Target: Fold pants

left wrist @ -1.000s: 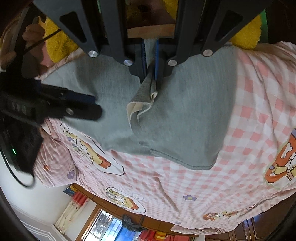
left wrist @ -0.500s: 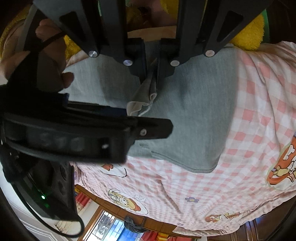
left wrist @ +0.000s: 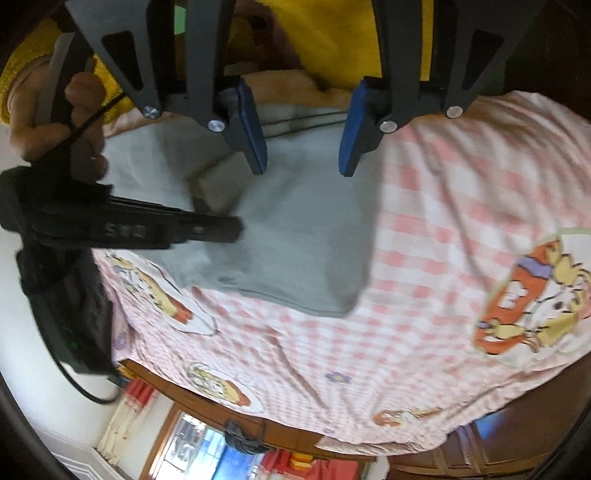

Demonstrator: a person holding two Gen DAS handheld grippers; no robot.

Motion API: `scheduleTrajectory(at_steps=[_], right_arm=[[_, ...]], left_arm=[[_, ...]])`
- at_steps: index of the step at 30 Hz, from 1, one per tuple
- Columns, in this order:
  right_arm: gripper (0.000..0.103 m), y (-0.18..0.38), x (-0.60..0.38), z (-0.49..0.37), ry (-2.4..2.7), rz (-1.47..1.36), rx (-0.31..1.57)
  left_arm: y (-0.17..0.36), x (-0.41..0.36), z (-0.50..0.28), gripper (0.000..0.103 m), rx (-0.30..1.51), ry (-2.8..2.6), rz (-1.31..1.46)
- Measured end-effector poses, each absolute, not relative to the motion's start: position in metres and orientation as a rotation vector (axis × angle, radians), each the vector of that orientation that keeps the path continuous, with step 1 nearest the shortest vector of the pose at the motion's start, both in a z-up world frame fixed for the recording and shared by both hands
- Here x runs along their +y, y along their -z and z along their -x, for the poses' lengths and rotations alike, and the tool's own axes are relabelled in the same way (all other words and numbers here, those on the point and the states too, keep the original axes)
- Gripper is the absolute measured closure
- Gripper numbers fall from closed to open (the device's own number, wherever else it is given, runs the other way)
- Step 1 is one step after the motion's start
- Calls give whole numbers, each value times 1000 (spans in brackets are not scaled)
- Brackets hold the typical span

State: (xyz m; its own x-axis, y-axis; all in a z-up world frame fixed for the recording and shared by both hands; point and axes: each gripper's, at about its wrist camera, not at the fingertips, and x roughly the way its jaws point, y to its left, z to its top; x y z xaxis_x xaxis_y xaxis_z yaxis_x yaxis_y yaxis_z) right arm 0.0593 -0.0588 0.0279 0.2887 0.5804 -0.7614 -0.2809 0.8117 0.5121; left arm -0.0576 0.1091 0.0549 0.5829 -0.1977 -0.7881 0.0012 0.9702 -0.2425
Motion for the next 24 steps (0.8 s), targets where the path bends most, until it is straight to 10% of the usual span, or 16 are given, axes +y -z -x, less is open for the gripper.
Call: scheduleTrajectory(at_steps=[24], right_arm=[[97, -125, -124, -28, -560, -281, 894]], left_arm=[[-53, 128, 53, 60, 955, 25, 250]])
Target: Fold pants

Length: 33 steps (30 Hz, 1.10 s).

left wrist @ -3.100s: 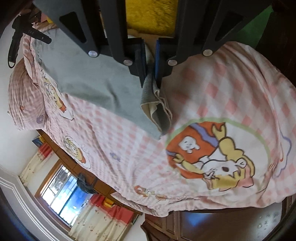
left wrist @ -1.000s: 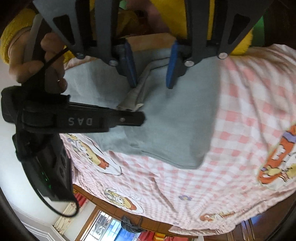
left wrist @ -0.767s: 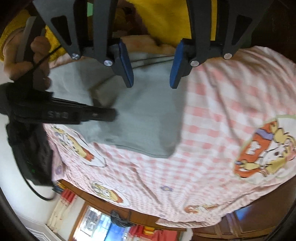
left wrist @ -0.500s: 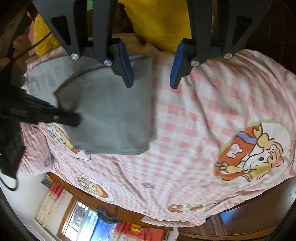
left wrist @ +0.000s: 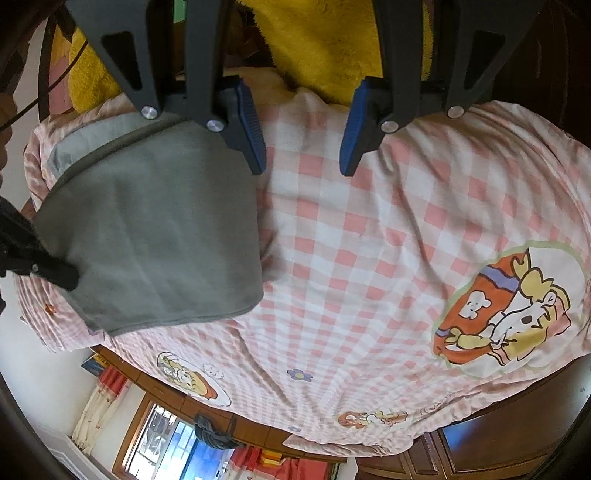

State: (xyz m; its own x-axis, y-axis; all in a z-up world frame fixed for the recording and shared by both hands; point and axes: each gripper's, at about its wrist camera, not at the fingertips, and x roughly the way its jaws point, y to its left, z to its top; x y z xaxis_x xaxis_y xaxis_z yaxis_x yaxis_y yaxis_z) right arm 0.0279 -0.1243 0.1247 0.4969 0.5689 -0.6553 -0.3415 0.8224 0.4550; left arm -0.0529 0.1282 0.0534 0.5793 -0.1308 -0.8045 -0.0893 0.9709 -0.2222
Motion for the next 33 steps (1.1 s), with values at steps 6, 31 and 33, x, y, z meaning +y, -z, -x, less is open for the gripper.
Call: scheduleTrajectory(at_steps=[6, 31, 33], right_arm=[[97, -134, -158, -22, -507, -328, 873], [97, -169, -284, 7, -281, -362, 746], [97, -166, -294, 8, -260, -373, 747]], left_arm=[[-53, 121, 48, 60, 957, 45, 244], [-68, 54, 26, 60, 951, 169, 116], [-68, 49, 23, 60, 951, 179, 105]])
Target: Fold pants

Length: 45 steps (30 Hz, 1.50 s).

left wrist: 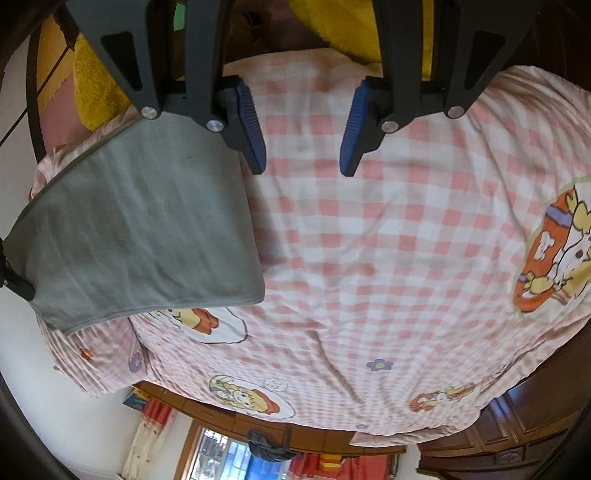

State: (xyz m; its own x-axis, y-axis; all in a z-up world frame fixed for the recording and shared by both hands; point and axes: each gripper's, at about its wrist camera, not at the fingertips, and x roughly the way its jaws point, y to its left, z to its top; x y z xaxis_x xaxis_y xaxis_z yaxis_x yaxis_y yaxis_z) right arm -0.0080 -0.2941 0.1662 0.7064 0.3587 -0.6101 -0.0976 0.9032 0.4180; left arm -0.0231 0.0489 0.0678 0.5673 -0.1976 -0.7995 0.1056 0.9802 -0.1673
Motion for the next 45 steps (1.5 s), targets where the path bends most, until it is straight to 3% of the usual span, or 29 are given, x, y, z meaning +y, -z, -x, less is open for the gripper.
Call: scheduleTrajectory(at_steps=[12, 25, 37, 38, 41, 45], right_arm=[[97, -123, -363, 11, -152, -497, 776], [95, -21, -412, -11, 10, -513, 941], [91, -62, -378, -22, -51, -341, 862], [91, -59, -369, -29, -72, -323, 871], [91, -43, -345, -51, -118, -263, 906], [91, -17, -340, -70, -53, -187, 953]], left_arm=[[-71, 5, 7, 60, 956, 231, 32], [-55, -52, -25, 60, 962, 292, -48], [-53, -71, -55, 60, 932, 298, -86], [-54, -74, -60, 61, 919, 307, -89], [-51, -81, -78, 78, 901, 310, -105], [-33, -80, -104, 79, 923, 248, -137]])
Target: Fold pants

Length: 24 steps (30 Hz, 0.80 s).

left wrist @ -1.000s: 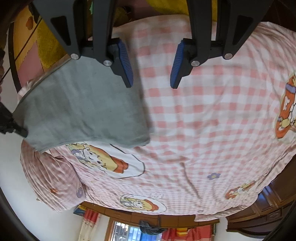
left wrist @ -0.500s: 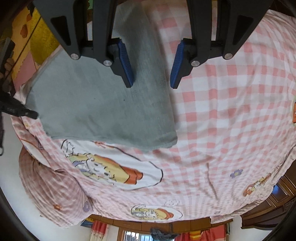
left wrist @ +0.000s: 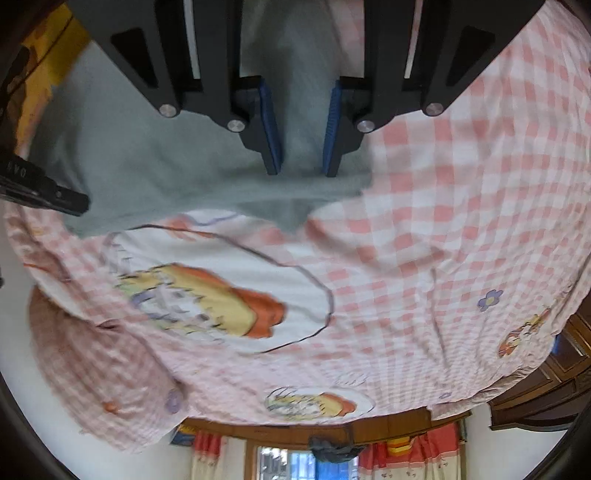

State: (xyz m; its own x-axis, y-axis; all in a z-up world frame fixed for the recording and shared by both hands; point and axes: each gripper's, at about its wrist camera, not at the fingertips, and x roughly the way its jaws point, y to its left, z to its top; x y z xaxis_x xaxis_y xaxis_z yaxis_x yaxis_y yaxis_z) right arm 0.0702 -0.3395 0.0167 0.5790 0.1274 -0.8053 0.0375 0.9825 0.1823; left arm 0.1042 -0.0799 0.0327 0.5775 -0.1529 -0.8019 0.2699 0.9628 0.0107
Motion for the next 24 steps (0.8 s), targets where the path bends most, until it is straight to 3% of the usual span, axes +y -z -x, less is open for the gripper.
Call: scheduleTrajectory(at_steps=[4, 10, 14, 19, 24], right_arm=[[103, -4, -357, -76, -46, -246, 948], [103, -19, -377, -73, -53, -355, 945], [89, -48, -380, -54, -41, -328, 900], [89, -67, -357, -30, -113, -236, 915], [89, -51, -338, -6, -102, -153, 966]], left_arm=[[-14, -73, -122, 78, 941, 220, -139], [-16, -75, -120, 77, 920, 209, -181], [-31, -65, -107, 69, 934, 219, -128], [-49, -57, -77, 69, 952, 288, -22], [-56, -62, -43, 65, 958, 317, -10]])
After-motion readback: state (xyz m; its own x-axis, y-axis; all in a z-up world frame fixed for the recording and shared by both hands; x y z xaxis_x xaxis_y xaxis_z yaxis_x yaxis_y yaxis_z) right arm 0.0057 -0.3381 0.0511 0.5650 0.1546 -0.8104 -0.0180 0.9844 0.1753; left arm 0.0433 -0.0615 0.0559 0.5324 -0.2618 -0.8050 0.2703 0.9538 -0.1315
